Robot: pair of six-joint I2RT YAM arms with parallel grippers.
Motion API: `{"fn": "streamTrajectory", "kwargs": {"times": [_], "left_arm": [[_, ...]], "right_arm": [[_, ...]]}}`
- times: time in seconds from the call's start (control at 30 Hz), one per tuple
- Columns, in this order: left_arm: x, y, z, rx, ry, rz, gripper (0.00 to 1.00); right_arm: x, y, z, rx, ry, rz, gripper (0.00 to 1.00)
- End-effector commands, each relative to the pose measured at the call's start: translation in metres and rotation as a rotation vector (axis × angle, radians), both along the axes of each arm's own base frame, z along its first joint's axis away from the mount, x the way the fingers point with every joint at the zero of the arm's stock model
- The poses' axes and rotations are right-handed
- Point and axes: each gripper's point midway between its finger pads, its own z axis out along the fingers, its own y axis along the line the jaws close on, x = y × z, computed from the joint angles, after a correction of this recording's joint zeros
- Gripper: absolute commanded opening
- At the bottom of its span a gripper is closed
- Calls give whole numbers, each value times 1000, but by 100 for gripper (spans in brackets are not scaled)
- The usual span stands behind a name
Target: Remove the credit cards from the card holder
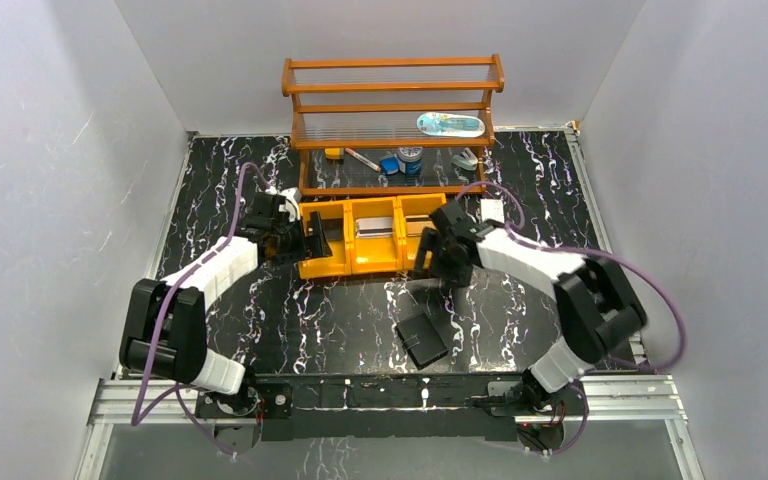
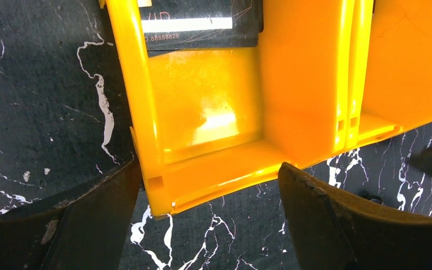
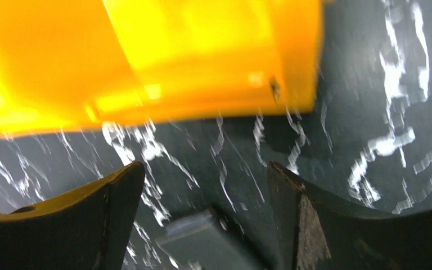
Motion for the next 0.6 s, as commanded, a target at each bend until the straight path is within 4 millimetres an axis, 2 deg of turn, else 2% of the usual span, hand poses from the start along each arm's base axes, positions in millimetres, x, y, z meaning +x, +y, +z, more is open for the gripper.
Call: {"fn": "streamTrajectory", "kwargs": {"times": [0.0, 0.1, 0.17, 0.33, 0.47, 0.57], "left_arm": [[18, -7, 21, -21, -70, -32, 91], [8, 6, 27, 19, -78, 10, 95], [-8, 12, 49, -4, -135, 41, 97], [-30, 20, 61, -20, -151, 84, 98], [-46, 15, 68, -66, -144, 73, 98], [-59, 7, 71, -126, -131, 49, 97]], "right_arm": [[-67, -1, 28, 196, 24, 168, 87], [-115, -10, 17, 222, 137, 214, 86], [-133, -3, 14, 246, 154, 269, 84], [-150, 5, -5, 163, 202, 329, 81], [-150, 3, -21, 88, 206, 309, 76], [-148, 8, -24, 60, 189, 309, 61]]}}
